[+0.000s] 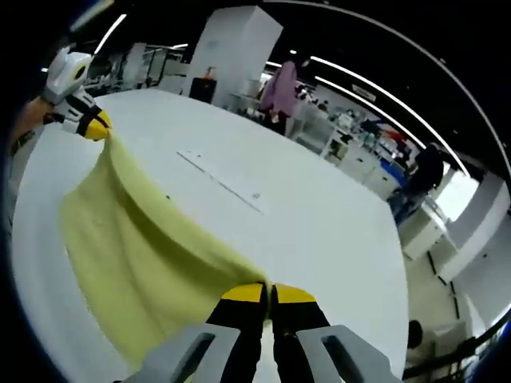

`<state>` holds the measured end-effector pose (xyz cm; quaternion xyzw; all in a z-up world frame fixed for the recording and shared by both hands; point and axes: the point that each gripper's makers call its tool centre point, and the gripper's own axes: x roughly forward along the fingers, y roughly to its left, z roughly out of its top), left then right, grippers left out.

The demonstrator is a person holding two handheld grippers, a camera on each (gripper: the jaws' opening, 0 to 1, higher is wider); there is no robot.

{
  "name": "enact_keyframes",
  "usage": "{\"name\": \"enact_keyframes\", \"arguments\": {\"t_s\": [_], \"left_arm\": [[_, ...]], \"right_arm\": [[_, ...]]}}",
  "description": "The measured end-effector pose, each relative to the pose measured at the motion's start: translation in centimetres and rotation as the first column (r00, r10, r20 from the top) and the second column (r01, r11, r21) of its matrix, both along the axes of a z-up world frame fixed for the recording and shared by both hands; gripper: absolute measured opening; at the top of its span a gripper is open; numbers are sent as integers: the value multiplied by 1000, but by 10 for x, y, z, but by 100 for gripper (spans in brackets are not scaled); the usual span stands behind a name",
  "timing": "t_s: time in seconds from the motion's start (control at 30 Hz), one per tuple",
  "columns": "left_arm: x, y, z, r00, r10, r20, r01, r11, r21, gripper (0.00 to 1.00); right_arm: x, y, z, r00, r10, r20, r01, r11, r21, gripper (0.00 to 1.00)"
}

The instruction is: Fold the garment on the visible template until the final outline fits inside the template.

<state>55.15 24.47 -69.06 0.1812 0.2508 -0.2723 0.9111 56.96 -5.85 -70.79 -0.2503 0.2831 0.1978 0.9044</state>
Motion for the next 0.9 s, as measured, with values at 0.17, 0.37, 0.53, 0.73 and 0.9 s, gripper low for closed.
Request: {"name": "enact_keyframes", "arguments": {"t_s": [0.17, 0.37, 0.53, 0.73, 0.9], "left_arm": [[11, 0, -23, 999, 16, -43, -17, 1000, -19, 1], [21, 1, -51, 996, 19, -82, -19, 1000, -3, 1], [27, 2, -68, 993, 30, -110, -30, 1000, -1, 1], [33, 3, -85, 989, 39, -140, -40, 999, -9, 1], [35, 6, -96, 985, 60, -160, -64, 998, -18, 2]], "right_arm": [[10, -1, -20, 999, -29, -22, 28, 999, -14, 0], [19, -1, -48, 997, -25, -73, 24, 1000, -17, 0], [22, -1, -65, 993, -20, -119, 20, 1000, 0, 0], [26, 0, -78, 990, 2, -140, -2, 1000, -1, 0], [28, -1, -87, 986, 9, -165, -5, 1000, 24, 1]]}}
